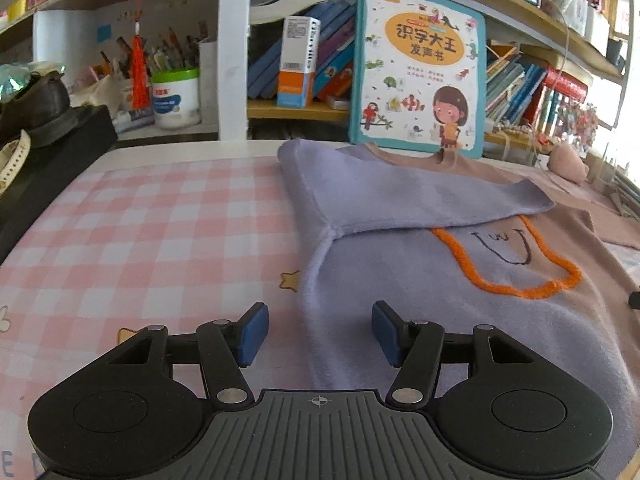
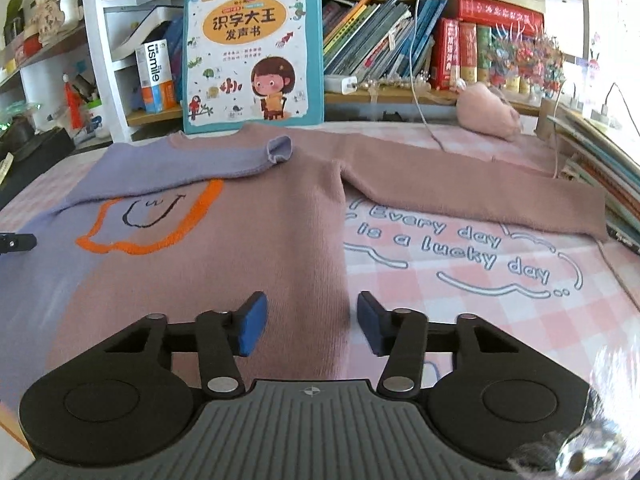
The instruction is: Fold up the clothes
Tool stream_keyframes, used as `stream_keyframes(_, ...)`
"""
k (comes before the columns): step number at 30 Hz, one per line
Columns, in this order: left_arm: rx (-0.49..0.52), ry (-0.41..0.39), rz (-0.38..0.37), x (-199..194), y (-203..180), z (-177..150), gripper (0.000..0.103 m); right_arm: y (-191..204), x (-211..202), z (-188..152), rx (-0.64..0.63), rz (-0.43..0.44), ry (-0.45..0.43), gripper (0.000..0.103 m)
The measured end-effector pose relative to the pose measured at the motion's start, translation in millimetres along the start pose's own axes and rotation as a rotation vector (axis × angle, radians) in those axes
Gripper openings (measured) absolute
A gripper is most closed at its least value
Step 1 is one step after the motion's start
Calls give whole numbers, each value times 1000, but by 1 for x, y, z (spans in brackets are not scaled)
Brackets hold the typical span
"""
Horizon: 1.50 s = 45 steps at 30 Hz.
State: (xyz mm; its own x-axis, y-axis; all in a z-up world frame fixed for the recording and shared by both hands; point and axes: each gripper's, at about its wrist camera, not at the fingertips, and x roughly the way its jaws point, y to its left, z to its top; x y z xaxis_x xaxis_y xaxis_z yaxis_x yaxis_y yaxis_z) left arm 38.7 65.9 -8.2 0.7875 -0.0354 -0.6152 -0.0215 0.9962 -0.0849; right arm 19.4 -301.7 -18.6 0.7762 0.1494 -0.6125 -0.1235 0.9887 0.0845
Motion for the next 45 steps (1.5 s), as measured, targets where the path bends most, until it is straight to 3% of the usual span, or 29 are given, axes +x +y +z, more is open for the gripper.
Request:
stream_keyframes(3,-42,-10,-18,0,4,1,53,-1,0,0,11,4,-4,36)
stream_keyframes(8,-91,-13,-41,3,12,2,18,-2,0,1,25,8,-5,21)
stream_keyframes(11,-79,-14,-47,4,13,0,4,-2,-1,0,31,21,-8,14)
stream_keyframes(16,-108,3,-71,-7,28,-5,4,4,-5,-3,28,39,-4,11)
stream_keyframes(21,-123,16,-33,-24,41,-16,4,18,-12,-9,29,98,12,11)
stream_keyframes(30,-132,13,-9,-34,53,-22,5,40,-13,-12,-14,101,11,11)
stream_keyframes(34,-99,8,11,-34,48,-22,7,40,-12,-12,-15,99,12,11)
stream_keyframes(39,20,-52,95,-43,34,-19,11,41,-12,-11,-24,90,17,12)
stream_keyframes(42,78,-110,117,-50,25,-11,12,40,-13,-9,-19,75,12,20)
stream_keyframes(44,101,-145,97,-52,21,-4,17,38,-15,-6,-11,64,-5,39)
stream_keyframes(45,106,-156,71,-51,18,-1,20,36,-17,-4,-5,56,-18,43)
